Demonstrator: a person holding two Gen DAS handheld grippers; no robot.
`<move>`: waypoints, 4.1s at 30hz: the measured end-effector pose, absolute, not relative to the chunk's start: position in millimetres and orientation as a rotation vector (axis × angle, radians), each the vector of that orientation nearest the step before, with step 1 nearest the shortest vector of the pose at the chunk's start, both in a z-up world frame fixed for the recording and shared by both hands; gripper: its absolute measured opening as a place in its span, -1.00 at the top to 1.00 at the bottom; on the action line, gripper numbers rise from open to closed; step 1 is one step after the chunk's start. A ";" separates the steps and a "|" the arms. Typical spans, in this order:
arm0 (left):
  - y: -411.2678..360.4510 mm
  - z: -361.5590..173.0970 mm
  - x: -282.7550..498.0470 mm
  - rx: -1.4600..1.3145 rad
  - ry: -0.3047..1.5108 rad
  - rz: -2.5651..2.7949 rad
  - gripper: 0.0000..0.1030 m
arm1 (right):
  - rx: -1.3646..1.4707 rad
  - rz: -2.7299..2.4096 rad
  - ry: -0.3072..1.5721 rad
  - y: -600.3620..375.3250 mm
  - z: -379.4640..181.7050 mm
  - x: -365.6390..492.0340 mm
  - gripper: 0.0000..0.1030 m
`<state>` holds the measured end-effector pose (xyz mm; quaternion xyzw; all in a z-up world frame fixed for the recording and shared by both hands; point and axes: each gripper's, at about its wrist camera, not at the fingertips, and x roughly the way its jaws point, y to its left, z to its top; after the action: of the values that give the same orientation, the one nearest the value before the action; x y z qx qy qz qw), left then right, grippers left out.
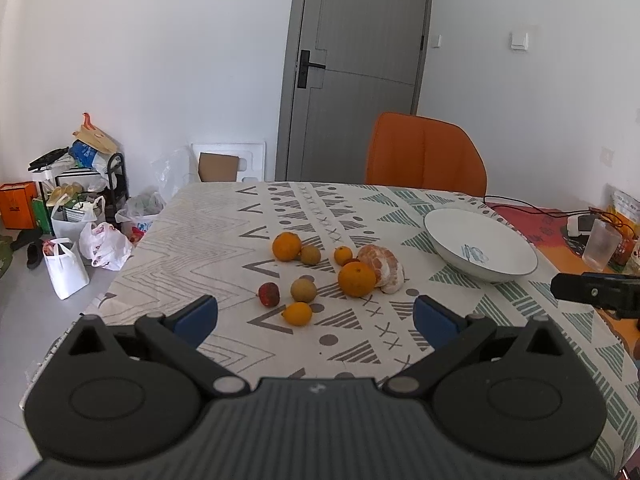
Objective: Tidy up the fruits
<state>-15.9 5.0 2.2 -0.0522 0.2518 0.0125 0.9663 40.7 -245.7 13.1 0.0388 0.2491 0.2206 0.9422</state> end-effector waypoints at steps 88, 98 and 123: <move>88.1 -54.2 85.4 -0.250 0.594 0.102 0.46 | 0.056 0.485 0.618 -129.4 -54.0 188.7 0.30; 77.2 -49.3 90.7 -0.225 0.590 0.089 0.46 | -0.005 0.502 0.610 -121.8 -55.3 187.8 0.66; 6.4 -20.3 110.7 -0.158 0.521 -0.057 0.46 | 0.122 0.417 0.456 -203.4 -15.0 156.5 0.67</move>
<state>110.7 6.4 -20.3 -0.0782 0.2571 -0.0280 0.9628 156.5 -203.4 -15.0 0.0599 0.2245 0.2051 0.9508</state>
